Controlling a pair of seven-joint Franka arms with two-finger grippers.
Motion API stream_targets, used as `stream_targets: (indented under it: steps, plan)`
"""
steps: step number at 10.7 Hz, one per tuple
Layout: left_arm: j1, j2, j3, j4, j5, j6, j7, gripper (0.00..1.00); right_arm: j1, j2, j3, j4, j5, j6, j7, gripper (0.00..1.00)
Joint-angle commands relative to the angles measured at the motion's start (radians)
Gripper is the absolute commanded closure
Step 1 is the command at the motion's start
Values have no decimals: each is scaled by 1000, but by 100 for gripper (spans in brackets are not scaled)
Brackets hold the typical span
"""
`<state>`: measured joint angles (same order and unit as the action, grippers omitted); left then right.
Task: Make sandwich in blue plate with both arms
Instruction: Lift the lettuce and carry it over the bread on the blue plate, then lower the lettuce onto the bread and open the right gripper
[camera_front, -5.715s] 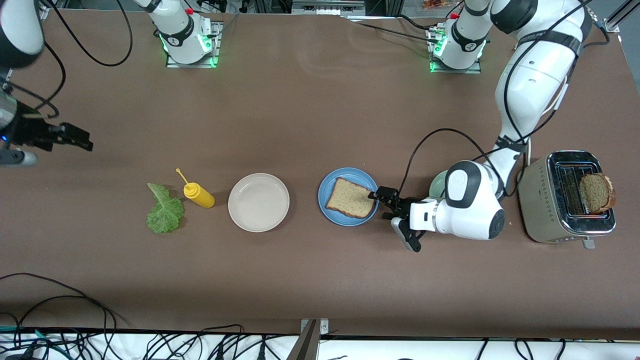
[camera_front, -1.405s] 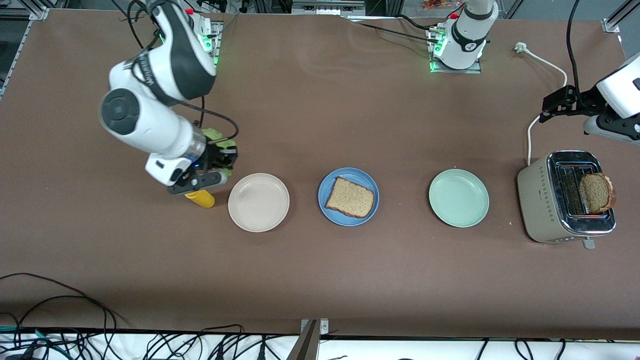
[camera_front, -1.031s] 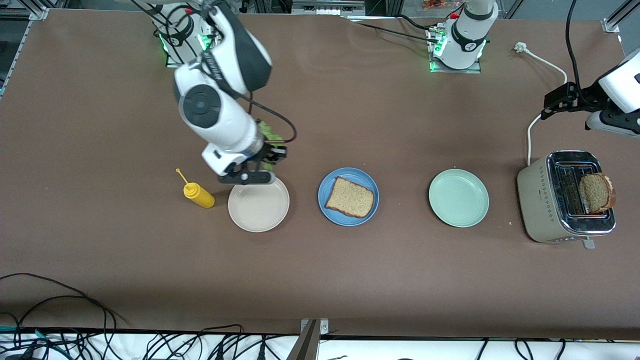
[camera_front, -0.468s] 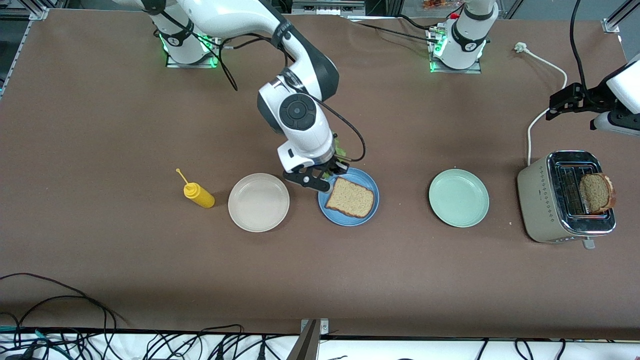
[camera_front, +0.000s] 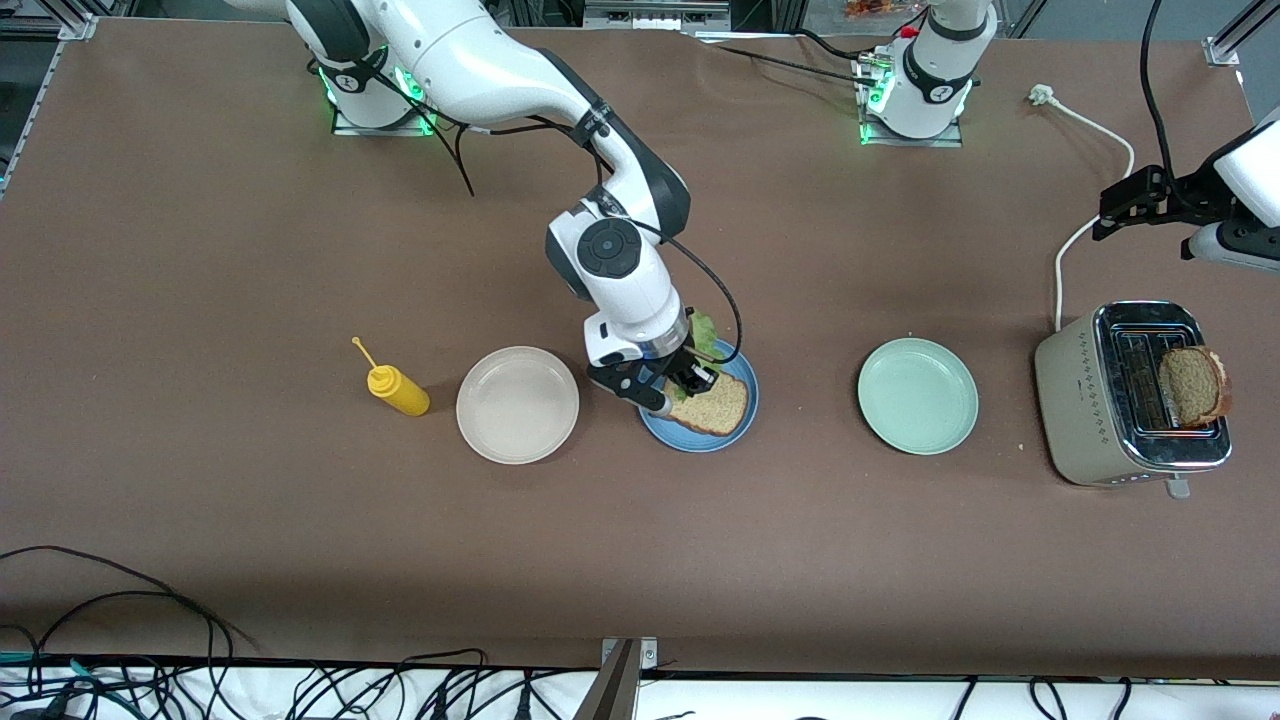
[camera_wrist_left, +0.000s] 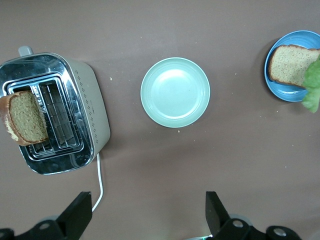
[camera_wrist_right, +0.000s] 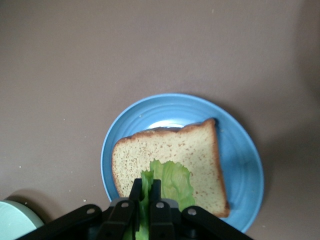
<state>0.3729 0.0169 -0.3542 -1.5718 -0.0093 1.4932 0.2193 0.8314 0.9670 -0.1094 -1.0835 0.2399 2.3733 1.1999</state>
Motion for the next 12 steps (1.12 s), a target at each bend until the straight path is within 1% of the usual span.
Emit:
stream_targets:
  steps: [1,2,4,5,6,11,12]
  plan:
    - [11,-25,-2,-19,-24,13,6,0,17,50,-16,59,9,14,30,100]
    - [9,-25,-2,-19,-24,13,5,0,17,50,-21,56,-4,14,17,100]
    - [9,-25,-2,-19,-24,13,5,0,25,47,-38,39,-82,0,-26,100]
    - [11,-25,-2,-19,-24,13,3,0,25,45,-47,31,-97,-14,-52,100]
    - [11,-25,-2,-19,-24,13,2,0,26,45,-61,31,-99,-32,-81,100]
    - [11,-25,-2,-19,-20,13,12,0,28,53,-61,17,-88,-22,-72,100]
    - [9,-9,-5,-20,-11,12,12,0,26,53,-61,16,-88,-20,-69,100]
